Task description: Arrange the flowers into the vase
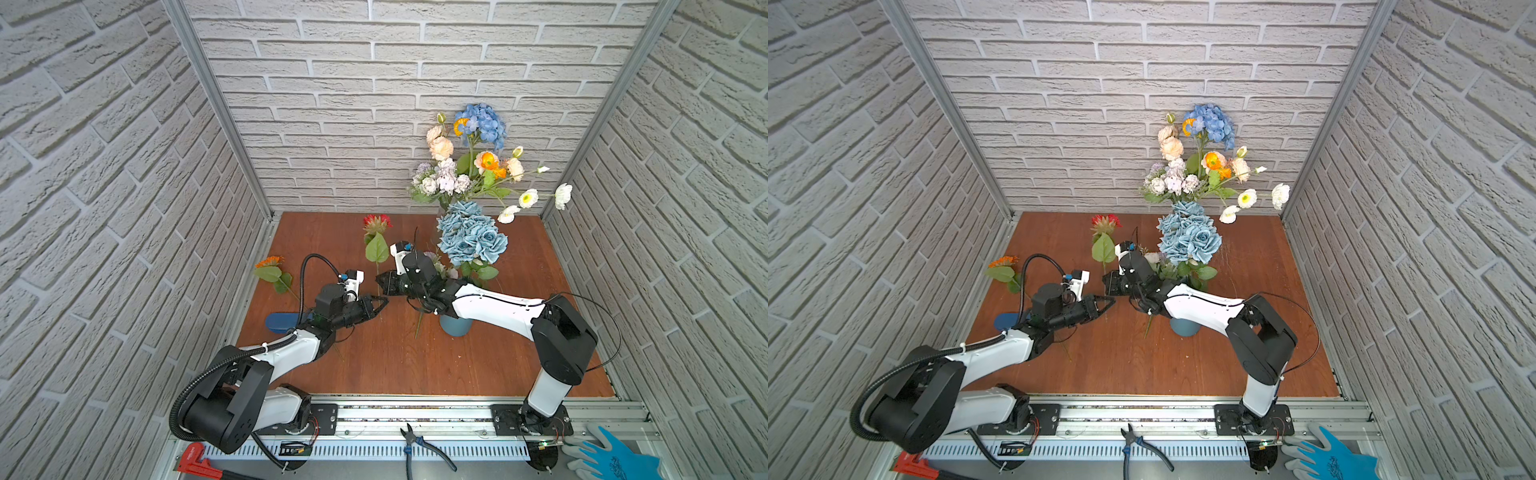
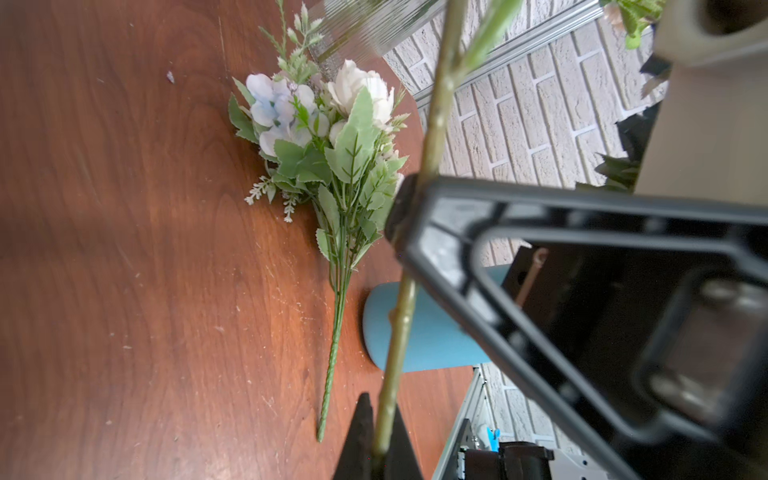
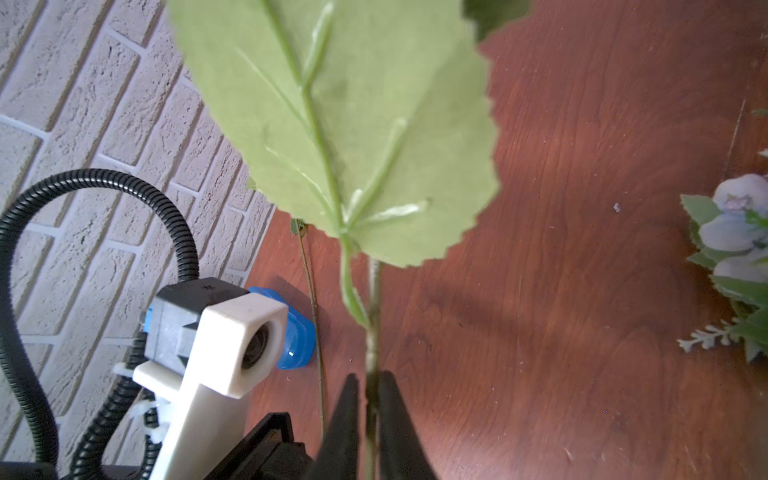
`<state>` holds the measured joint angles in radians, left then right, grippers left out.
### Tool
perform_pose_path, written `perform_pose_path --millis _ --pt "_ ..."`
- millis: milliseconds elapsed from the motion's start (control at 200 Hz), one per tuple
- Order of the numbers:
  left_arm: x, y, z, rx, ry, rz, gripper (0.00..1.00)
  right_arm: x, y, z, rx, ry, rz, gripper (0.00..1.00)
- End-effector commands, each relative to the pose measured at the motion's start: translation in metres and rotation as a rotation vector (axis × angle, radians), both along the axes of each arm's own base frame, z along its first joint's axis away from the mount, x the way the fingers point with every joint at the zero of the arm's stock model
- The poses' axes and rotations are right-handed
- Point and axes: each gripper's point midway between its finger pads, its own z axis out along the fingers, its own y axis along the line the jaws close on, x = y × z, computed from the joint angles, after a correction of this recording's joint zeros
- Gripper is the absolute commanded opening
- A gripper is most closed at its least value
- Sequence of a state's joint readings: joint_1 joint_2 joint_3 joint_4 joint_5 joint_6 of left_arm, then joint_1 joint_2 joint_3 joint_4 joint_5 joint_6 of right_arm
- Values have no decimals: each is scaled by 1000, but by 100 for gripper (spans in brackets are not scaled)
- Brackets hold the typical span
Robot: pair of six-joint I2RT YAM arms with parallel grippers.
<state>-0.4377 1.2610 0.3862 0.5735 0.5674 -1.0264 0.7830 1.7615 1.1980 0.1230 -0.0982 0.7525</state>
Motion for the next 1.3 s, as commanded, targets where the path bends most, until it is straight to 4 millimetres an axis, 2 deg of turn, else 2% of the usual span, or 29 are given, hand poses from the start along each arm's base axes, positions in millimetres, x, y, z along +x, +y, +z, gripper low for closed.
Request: perform_pose_path --millis 0,120,265,400,490,540,575,600,695,710,865,1060,1180,1295 --pt "5 -2 20 42 -109 -10 0 -10 6 26 59 -20 39 31" --pt "3 -1 24 80 -140 -14 0 -10 5 20 64 -6 34 35" --pt "0 -2 29 104 -167 -19 0 -10 7 14 78 11 30 32" --pt "-2 -2 27 120 -167 -20 0 -10 10 19 98 7 34 19" --pt "-3 -1 24 125 -158 -12 0 -9 8 24 98 -5 30 15" --pt "-2 0 23 127 -155 -7 0 -9 7 27 96 -14 30 7" --pt "-2 1 22 129 -151 -4 0 -10 6 30 94 -21 31 5" --pt "-2 1 21 132 -148 -2 16 -10 5 32 92 -28 32 5" --pt "-1 6 14 151 -125 30 91 -10 4 42 73 -64 48 5" --pt "-1 8 13 154 -120 39 97 -10 4 44 68 -71 51 5" --pt "-2 25 -4 181 -91 123 98 -12 4 69 -15 -178 101 5" --pt "3 66 -28 255 -26 307 98 -24 2 116 -124 -372 198 5" --pt "10 75 -22 318 -51 324 98 -35 -6 149 -169 -473 248 5" --pt "23 78 -13 396 -92 330 98 -47 -24 181 -206 -571 257 5"
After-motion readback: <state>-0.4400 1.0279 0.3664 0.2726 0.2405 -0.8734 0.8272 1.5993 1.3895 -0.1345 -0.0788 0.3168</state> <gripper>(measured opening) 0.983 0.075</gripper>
